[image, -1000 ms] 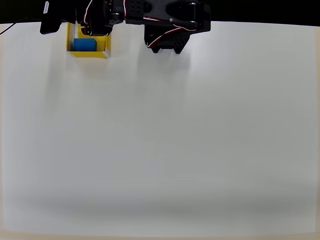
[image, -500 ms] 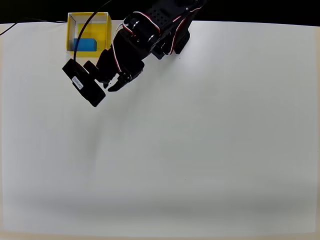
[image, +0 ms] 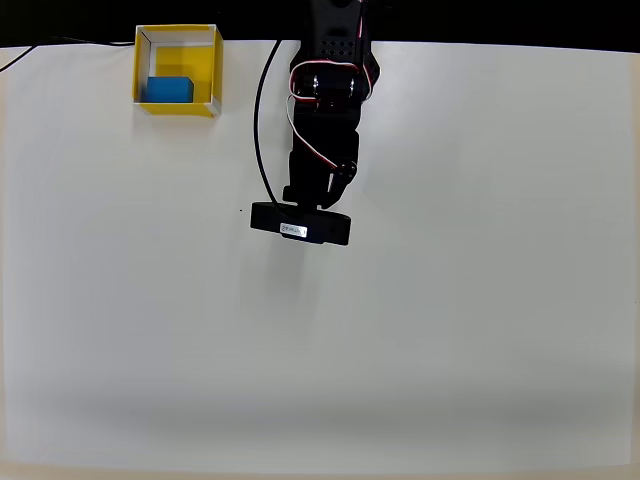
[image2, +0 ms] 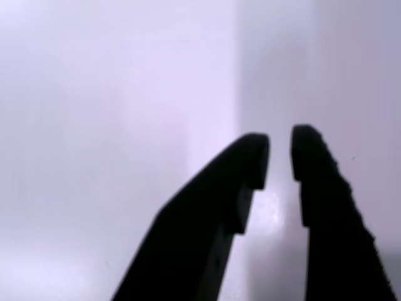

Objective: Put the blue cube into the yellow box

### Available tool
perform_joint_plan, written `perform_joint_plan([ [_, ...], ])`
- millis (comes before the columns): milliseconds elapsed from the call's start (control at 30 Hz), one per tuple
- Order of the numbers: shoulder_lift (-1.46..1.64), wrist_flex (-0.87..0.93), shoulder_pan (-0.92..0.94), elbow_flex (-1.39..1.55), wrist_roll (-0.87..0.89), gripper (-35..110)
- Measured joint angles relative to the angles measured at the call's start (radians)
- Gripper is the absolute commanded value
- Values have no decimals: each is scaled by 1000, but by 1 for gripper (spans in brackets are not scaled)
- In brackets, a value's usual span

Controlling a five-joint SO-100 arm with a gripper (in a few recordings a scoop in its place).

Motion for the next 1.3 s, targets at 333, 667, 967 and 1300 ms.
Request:
perform_joint_plan([
  [333,115,48,-3,179,-9,0],
  [667,115,175,-25,181,-34,1],
  [967,115,175,-21,181,-34,1],
  [1300,115,175,-21,181,-34,1],
])
